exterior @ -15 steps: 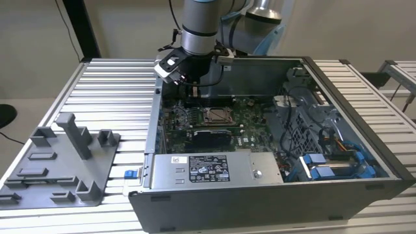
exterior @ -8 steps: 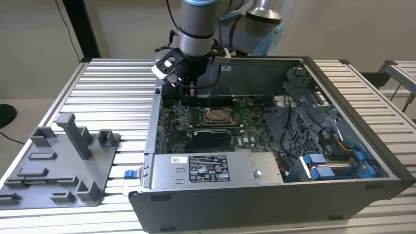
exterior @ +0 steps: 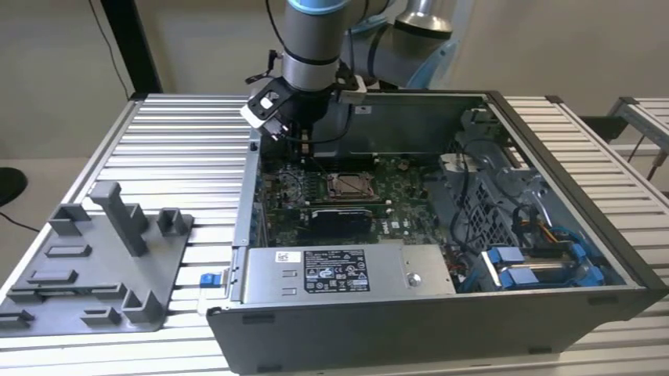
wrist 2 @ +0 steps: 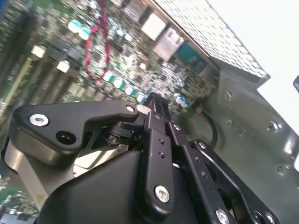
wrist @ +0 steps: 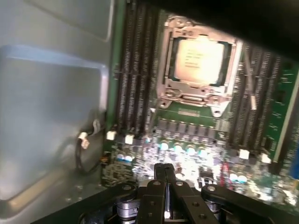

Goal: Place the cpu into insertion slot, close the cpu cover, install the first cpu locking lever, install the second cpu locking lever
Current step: 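Close the cpu cover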

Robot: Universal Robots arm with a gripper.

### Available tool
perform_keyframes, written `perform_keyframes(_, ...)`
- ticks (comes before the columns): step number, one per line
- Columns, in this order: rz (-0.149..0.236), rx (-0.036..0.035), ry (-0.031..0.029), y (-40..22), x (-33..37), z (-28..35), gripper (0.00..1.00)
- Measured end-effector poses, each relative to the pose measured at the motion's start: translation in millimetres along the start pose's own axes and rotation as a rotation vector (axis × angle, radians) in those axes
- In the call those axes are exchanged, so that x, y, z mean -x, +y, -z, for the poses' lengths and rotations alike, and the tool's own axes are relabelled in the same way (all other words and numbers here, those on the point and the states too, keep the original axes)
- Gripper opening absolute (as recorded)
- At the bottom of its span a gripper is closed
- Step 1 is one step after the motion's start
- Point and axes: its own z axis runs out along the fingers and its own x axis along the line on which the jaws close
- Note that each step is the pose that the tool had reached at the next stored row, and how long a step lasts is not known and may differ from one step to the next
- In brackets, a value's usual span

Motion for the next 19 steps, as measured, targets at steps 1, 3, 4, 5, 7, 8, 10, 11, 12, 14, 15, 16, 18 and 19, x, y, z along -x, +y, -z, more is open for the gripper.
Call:
perform_keyframes(1,0.001,0.0008,0.0073,0.2,-0.9,-0.4,0.0)
perform_keyframes(3,0.002,0.0013,0.012,0.5,-2.9,-0.8,0.0)
perform_keyframes(4,0.002,0.0014,0.0128,0.6,-3.4,-0.9,0.0)
perform_keyframes(5,0.002,0.0014,0.0137,0.6,-3.6,-0.9,0.0)
perform_keyframes(7,0.003,0.0016,0.0148,0.6,-3.8,-1.0,0.0)
perform_keyframes(8,0.003,0.0016,0.0146,0.6,-3.9,-1.1,0.0)
perform_keyframes(10,0.003,0.0015,0.0141,0.7,-4.0,-1.0,0.0)
perform_keyframes(11,0.003,0.0014,0.0141,1.1,-4.2,-1.1,0.0)
perform_keyframes(12,0.003,0.0014,0.0141,1.6,-4.3,-1.0,0.0)
perform_keyframes(14,0.004,0.0013,0.014,3.3,-4.3,-0.8,0.0)
perform_keyframes(15,0.005,0.001,0.0138,4.7,-4.1,-0.6,0.0)
perform_keyframes(16,0.006,0.0009,0.0137,5.8,-4.0,-0.5,0.0)
perform_keyframes(18,0.007,0.0006,0.0136,7.7,-3.7,-0.3,0.0)
perform_keyframes(19,0.008,0.0005,0.0135,8.7,-3.6,-0.1,0.0)
